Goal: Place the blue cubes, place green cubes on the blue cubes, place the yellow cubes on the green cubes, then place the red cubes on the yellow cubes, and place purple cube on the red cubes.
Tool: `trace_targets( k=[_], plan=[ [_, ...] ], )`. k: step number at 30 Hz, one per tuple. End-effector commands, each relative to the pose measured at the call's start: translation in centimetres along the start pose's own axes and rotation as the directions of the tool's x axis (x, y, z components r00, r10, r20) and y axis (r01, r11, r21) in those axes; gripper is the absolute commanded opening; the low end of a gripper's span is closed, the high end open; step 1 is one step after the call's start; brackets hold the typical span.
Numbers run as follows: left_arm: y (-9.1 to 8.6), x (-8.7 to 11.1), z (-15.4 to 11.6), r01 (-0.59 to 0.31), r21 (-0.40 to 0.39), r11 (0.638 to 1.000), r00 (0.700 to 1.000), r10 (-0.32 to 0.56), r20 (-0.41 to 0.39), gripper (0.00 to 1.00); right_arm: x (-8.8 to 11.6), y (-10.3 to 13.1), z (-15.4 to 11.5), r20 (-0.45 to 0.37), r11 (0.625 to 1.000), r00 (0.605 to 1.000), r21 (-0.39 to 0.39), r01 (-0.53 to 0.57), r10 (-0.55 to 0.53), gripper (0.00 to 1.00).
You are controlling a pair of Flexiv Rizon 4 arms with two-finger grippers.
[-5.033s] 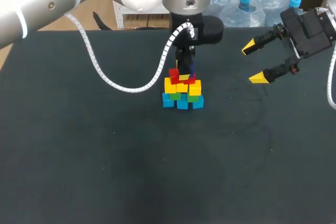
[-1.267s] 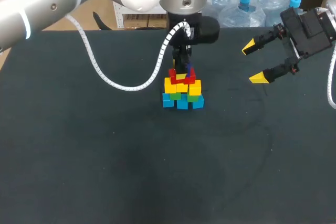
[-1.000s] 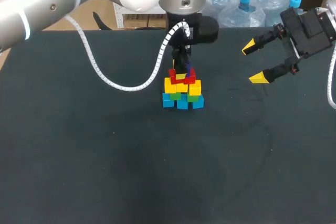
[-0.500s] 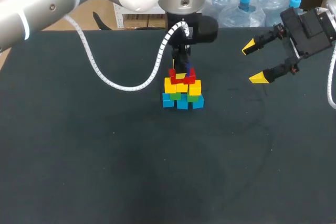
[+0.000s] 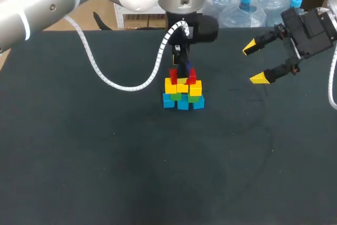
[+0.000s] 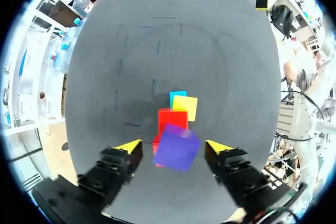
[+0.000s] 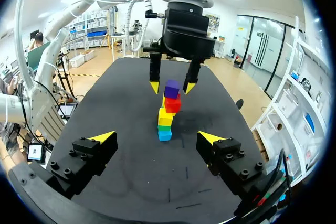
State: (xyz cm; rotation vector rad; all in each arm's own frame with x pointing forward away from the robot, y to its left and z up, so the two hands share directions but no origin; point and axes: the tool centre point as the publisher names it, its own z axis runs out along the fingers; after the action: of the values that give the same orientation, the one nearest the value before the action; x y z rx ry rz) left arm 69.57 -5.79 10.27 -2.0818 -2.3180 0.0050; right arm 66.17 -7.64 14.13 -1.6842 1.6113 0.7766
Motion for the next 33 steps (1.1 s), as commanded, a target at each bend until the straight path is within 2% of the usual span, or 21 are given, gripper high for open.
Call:
trace_targets(
  k=[1,5,7,10,13,17,25,30,32,33],
  plan=[
    [0.2,-0.1,-0.2,-0.007,-0.005,1.000,1.000,0.007,0.009,1.00,0.0,0.1,0.0,0.000,1.000,1.000,0.002,0.000,0.000,1.00],
    [-0.1,-0.9,-1.1,-0.076,-0.080,0.994,0.996,0.080,0.044,1.00,0.0,0.1,0.0,0.000,1.000,1.000,0.002,0.000,0.000,1.00],
    [-0.3,-1.2,-1.6,-0.120,-0.139,0.983,0.986,0.135,0.101,1.00,0.0,0.1,0.0,0.000,1.000,1.000,0.002,0.000,0.000,1.00],
    [-0.7,-1.0,-2.5,-0.138,-0.195,0.971,0.970,0.172,0.170,1.00,0.0,0.1,0.0,0.000,1.000,1.000,0.002,0.000,0.000,1.00],
    [-0.9,-0.4,-3.1,-0.128,-0.221,0.967,0.964,0.174,0.203,1.00,0.0,0.1,0.0,0.000,1.000,1.000,0.002,0.000,0.000,1.00],
    [-1.1,0.4,-3.3,-0.112,-0.222,0.968,0.966,0.159,0.205,1.00,0.0,0.1,0.0,0.000,1.000,1.000,0.002,0.000,0.000,1.00],
    [-2.3,2.4,-4.3,-0.114,-0.258,0.959,0.937,0.190,0.293,1.00,0.0,0.1,0.0,0.000,1.000,1.000,0.002,0.000,0.000,1.00],
    [-3.0,3.6,-4.5,-0.098,-0.264,0.960,0.932,0.181,0.315,1.00,0.0,0.1,0.0,0.000,1.000,1.000,0.002,0.000,0.000,1.00],
    [-3.1,4.0,-4.4,-0.094,-0.264,0.960,0.923,0.184,0.339,1.00,0.0,0.1,0.0,0.000,1.000,1.000,0.002,0.000,0.000,1.00],
    [-3.2,4.3,-4.3,-0.096,-0.276,0.956,0.906,0.199,0.375,1.00,0.0,0.1,0.0,0.000,1.000,1.000,0.002,0.000,0.000,1.00]
  ],
)
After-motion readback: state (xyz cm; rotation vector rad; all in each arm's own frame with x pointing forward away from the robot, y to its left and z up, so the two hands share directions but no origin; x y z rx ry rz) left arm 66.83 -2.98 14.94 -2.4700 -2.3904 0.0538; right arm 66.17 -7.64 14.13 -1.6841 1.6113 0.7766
